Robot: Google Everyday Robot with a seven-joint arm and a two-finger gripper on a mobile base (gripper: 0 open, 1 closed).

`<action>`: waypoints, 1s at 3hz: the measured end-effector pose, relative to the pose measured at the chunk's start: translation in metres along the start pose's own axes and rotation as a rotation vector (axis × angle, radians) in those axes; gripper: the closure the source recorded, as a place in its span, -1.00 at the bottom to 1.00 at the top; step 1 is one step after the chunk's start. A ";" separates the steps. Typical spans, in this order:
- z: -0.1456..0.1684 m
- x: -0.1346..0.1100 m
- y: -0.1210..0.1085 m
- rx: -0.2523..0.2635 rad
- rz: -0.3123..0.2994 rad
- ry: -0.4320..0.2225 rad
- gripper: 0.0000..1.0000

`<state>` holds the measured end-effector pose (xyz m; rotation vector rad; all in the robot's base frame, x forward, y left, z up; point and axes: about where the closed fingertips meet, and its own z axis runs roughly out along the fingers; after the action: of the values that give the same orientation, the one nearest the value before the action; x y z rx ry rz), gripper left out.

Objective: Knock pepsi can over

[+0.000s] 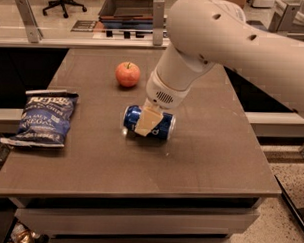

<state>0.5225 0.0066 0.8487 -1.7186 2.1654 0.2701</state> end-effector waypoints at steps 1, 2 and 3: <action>0.017 -0.006 0.004 -0.031 -0.016 -0.027 1.00; 0.015 -0.007 0.004 -0.031 -0.016 -0.027 0.66; 0.015 -0.007 0.005 -0.031 -0.018 -0.027 0.19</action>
Offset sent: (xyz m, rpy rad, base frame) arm -0.0002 0.0124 -0.0144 0.0300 0.0152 0.0284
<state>0.5215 0.0198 0.8374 -1.7408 2.1360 0.3215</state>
